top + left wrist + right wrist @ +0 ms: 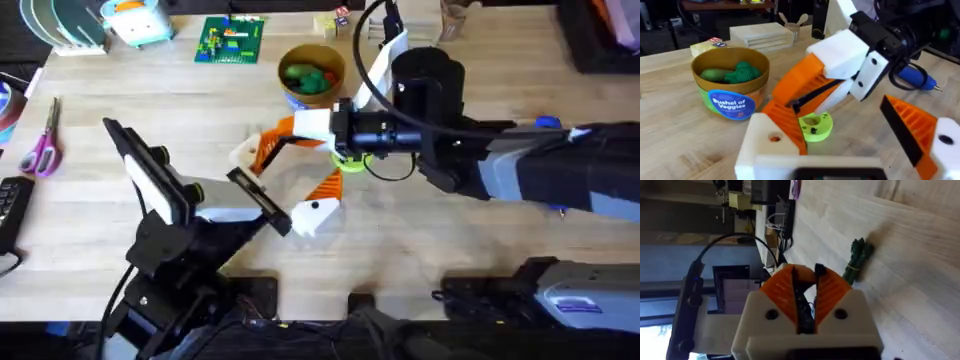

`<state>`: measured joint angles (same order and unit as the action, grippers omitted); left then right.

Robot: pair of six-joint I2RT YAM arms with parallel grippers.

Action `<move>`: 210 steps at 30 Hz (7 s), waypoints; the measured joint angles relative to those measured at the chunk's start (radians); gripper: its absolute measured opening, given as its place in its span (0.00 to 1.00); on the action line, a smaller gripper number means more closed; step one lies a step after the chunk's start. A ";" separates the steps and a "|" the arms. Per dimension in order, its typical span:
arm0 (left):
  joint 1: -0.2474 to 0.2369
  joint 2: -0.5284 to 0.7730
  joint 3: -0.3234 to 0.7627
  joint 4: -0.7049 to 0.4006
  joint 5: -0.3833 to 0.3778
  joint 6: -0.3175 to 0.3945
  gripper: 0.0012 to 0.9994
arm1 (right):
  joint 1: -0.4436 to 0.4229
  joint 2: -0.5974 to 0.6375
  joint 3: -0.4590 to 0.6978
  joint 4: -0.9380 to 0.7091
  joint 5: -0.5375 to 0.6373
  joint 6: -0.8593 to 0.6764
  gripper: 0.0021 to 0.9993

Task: Pick up the gripper from the table and insert it into the empty holder that is missing its gripper. Then pick up a screw, insert it into the mounting hole, and use the screwdriver to tighten it. Finally, clean up the table by picking up the vegetable and placing it into the bucket.

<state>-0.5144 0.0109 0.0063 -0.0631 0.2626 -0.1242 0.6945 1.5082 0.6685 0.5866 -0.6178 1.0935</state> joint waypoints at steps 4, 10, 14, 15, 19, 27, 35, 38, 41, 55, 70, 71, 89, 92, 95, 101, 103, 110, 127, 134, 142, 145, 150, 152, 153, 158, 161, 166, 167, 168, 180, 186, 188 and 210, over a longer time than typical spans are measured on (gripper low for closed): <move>0.000 0.000 0.000 0.000 -0.001 0.000 0.99 | 0.002 0.000 0.000 -0.002 0.000 0.000 0.18; 0.000 0.000 0.000 0.000 -0.001 0.000 0.99 | 0.004 0.000 0.000 -0.003 -0.001 0.000 0.22; 0.000 0.000 0.000 0.000 -0.001 0.001 0.99 | 0.004 0.000 0.000 -0.004 -0.011 0.000 0.26; 0.000 0.000 0.000 0.000 -0.001 0.002 0.99 | 0.004 0.000 0.000 -0.005 -0.016 0.001 0.28; 0.000 0.000 0.000 0.000 0.000 0.005 0.99 | 0.002 0.000 0.000 -0.011 -0.029 0.004 0.32; 0.000 0.000 0.000 0.000 0.001 0.011 0.99 | 0.002 0.000 0.000 -0.015 -0.038 0.007 0.36; -0.005 0.000 0.000 0.002 0.010 0.015 0.99 | -0.018 0.000 0.000 -0.019 -0.081 0.007 0.42; -0.011 0.000 0.000 0.006 0.049 0.020 0.99 | -0.021 0.000 0.000 -0.019 -0.134 0.007 0.44; -0.026 0.000 0.000 0.007 0.076 0.023 0.99 | -0.014 0.000 0.000 -0.019 -0.186 0.007 0.45; -0.026 0.000 0.000 0.008 0.113 0.027 0.99 | -0.043 0.000 0.000 -0.021 -0.265 0.007 0.46; -0.026 0.000 0.000 0.008 0.116 0.031 0.99 | -0.085 0.000 0.000 -0.051 -0.327 -0.010 0.45; -0.026 0.000 0.000 0.008 0.116 0.031 0.99 | -0.085 0.000 0.000 -0.052 -0.327 -0.013 0.42; -0.024 0.000 0.000 0.007 0.092 0.027 0.99 | -0.058 0.000 0.000 -0.040 -0.255 0.023 0.01; -0.021 0.000 0.000 0.006 0.070 0.019 0.99 | -0.026 0.000 0.000 -0.031 -0.194 0.045 0.01; -0.019 0.000 0.000 0.005 0.047 0.011 0.99 | 0.001 0.000 0.000 -0.022 -0.139 0.064 0.01; -0.016 0.000 -0.001 0.007 0.014 0.011 0.99 | 0.033 0.000 0.000 0.001 -0.067 0.082 0.01; -0.016 0.000 -0.001 0.007 0.004 0.011 0.99 | 0.043 0.000 0.000 0.004 -0.049 0.082 0.01; -0.013 0.000 -0.001 0.006 -0.010 0.004 0.99 | 0.063 0.000 0.000 0.006 -0.008 0.085 0.01; 0.003 0.000 -0.001 0.007 0.031 -0.009 0.99 | 0.080 -0.002 0.000 0.001 -0.002 0.055 0.01; 0.003 0.000 -0.002 0.007 0.035 -0.008 0.99 | 0.090 -0.005 0.000 -0.004 0.007 0.046 0.01; 0.003 0.000 -0.002 0.007 0.035 -0.008 0.99 | 0.091 -0.006 0.000 -0.007 0.010 0.042 0.01; 0.003 0.000 -0.002 0.007 0.033 -0.007 0.99 | 0.092 -0.006 0.000 -0.007 0.011 0.040 0.02; 0.003 0.000 -0.002 0.004 0.031 -0.008 0.99 | 0.092 -0.006 0.000 -0.006 0.010 0.036 0.06; 0.003 0.000 -0.002 0.003 0.031 -0.027 0.99 | 0.087 -0.006 0.000 -0.009 -0.002 0.036 0.08; 0.003 0.000 -0.002 0.004 0.032 -0.029 0.99 | 0.086 -0.006 0.000 -0.010 -0.007 0.036 0.09; 0.001 0.000 -0.002 0.004 0.031 -0.034 0.99 | 0.083 -0.006 0.000 -0.011 -0.018 0.036 0.11; 0.001 0.000 -0.002 0.004 0.031 -0.034 0.99 | 0.082 -0.006 0.000 -0.011 -0.019 0.036 0.13; -0.001 0.000 -0.002 0.004 0.032 -0.033 0.99 | 0.080 -0.006 0.000 -0.011 -0.027 0.036 0.18; -0.002 0.000 -0.002 0.004 0.032 -0.033 0.99 | 0.079 -0.006 0.000 -0.011 -0.031 0.036 0.20; -0.004 0.000 -0.002 0.003 0.033 -0.032 0.99 | 0.076 -0.006 0.000 -0.013 -0.036 0.036 0.22; -0.007 0.000 -0.001 0.005 0.043 -0.034 0.99 | 0.067 -0.005 0.000 -0.019 -0.064 0.027 0.31; -0.007 0.000 -0.001 0.006 0.052 -0.034 0.99 | 0.054 -0.005 0.000 -0.022 -0.088 0.024 0.33; -0.009 0.000 -0.001 0.006 0.056 -0.034 0.99 | 0.047 -0.005 0.000 -0.025 -0.103 0.024 0.33; -0.022 0.000 -0.001 0.008 0.106 -0.033 0.99 | 0.018 -0.005 0.000 -0.024 -0.208 0.020 0.43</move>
<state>-0.5362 0.0110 0.0055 -0.0551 0.3690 -0.1574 0.7124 1.5028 0.6689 0.5625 -0.8257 1.1137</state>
